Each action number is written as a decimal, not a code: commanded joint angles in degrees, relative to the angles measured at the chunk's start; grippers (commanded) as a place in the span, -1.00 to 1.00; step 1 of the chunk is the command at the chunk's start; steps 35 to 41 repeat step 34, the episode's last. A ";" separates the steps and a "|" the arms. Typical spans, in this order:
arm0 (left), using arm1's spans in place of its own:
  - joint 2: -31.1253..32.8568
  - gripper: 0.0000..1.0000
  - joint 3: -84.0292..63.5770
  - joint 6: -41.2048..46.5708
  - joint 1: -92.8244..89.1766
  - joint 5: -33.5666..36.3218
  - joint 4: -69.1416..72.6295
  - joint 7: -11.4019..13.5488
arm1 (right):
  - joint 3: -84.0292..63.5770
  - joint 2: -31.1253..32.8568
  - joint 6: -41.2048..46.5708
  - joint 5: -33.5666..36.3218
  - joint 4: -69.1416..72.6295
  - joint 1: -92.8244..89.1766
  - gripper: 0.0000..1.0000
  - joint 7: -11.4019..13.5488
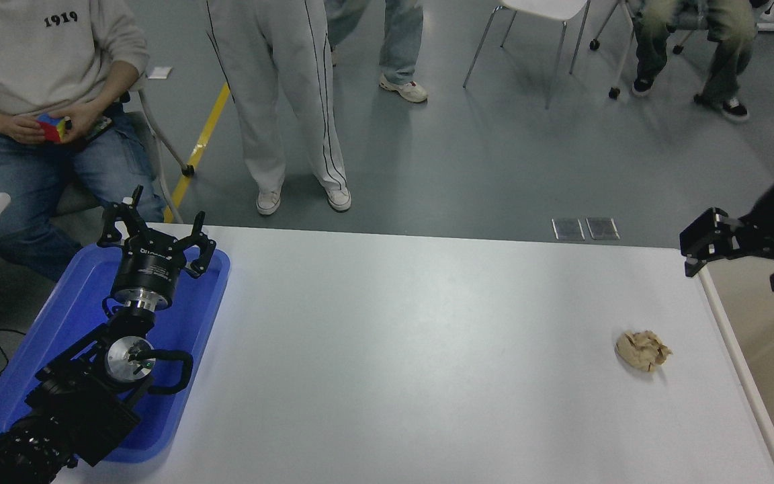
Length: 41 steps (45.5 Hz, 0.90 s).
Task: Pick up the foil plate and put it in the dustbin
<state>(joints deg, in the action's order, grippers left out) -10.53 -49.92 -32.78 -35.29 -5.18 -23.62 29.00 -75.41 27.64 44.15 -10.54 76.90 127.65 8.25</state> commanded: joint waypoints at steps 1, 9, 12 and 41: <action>-0.02 1.00 0.00 0.00 -0.05 -0.01 -0.02 0.00 | 1.05 -5.05 0.85 -0.01 2.38 4.63 1.00 0.01; -0.02 1.00 0.00 0.00 -0.05 -0.01 -0.02 0.00 | 1.31 -5.85 0.85 0.08 2.47 4.19 1.00 0.01; -0.02 1.00 0.00 0.00 0.04 -0.01 -0.02 0.00 | 1.23 -5.85 0.85 -0.01 2.38 4.19 1.00 0.01; -0.02 1.00 0.00 0.00 -0.05 -0.01 0.06 0.00 | 1.40 -5.93 0.85 -0.01 2.29 4.71 1.00 0.01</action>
